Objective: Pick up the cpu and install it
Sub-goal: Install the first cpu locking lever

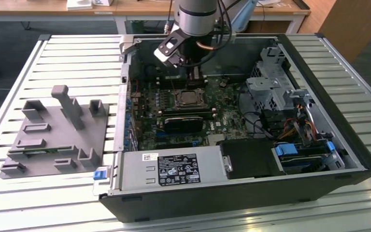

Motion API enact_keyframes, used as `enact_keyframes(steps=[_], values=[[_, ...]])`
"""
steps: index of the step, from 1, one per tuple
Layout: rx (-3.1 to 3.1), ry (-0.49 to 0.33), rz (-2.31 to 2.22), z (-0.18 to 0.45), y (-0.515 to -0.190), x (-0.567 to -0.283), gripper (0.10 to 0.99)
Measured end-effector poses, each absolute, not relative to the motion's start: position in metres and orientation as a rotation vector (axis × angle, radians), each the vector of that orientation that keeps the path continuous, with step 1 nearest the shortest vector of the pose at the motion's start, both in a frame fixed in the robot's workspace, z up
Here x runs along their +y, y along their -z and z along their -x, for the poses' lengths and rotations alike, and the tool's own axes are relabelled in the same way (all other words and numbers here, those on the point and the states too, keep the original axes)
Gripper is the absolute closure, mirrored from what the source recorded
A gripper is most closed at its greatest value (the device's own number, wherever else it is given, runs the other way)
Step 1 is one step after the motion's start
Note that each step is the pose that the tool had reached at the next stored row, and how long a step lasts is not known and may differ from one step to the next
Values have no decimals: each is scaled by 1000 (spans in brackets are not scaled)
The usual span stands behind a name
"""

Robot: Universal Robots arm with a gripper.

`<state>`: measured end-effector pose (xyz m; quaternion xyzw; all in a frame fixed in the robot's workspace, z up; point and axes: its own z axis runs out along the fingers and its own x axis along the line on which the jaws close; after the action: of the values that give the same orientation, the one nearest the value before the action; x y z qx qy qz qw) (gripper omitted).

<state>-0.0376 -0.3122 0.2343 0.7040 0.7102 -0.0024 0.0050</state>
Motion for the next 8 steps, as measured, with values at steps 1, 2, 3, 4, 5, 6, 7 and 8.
enact_keyframes(steps=[1,2,3,4,5,6,7,8], values=[[2224,7,-2205,38,-234,-312,980],[2224,7,-2205,38,-234,-312,980],[2224,7,-2205,39,-234,-312,980],[2224,7,-2204,39,-234,-312,980],[2224,7,-2204,39,-233,-312,980],[2224,8,-2204,39,-233,-312,980],[2224,8,-2205,39,-233,-312,980],[2224,8,-2205,40,-233,-312,980]])
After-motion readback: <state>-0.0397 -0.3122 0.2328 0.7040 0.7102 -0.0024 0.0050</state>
